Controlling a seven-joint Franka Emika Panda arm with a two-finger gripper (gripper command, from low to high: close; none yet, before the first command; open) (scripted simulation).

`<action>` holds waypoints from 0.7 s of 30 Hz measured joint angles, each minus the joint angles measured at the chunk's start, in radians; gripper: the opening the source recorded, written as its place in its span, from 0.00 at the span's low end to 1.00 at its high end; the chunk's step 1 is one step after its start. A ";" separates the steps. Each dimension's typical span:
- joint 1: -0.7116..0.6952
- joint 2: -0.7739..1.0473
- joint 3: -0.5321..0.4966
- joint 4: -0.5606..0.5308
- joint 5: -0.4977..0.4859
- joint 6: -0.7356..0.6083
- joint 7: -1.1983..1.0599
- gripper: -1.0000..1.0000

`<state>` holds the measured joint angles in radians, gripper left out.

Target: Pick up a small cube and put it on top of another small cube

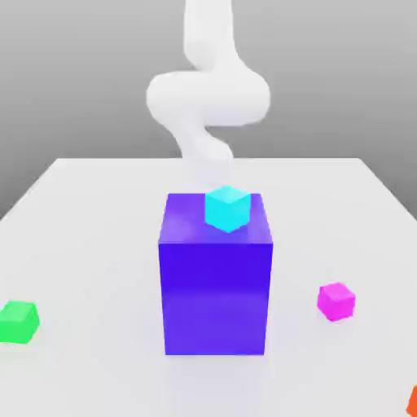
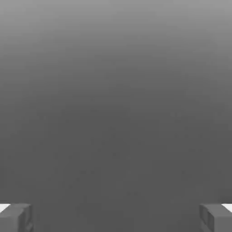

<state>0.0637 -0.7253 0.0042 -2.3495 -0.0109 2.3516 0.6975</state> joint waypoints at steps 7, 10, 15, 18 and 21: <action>0.180 0.213 0.005 -0.141 -0.026 0.147 -0.296 0.50; 0.248 0.302 0.013 -0.200 -0.028 0.208 -0.425 0.50; 0.362 0.450 0.025 -0.298 -0.029 0.311 -0.644 0.50; 0.424 0.539 0.040 -0.357 -0.022 0.372 -0.781 0.50; 0.478 0.627 0.064 -0.416 -0.011 0.433 -0.919 0.50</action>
<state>0.5415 -0.0979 0.0684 -2.7654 -0.0223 2.7848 -0.2219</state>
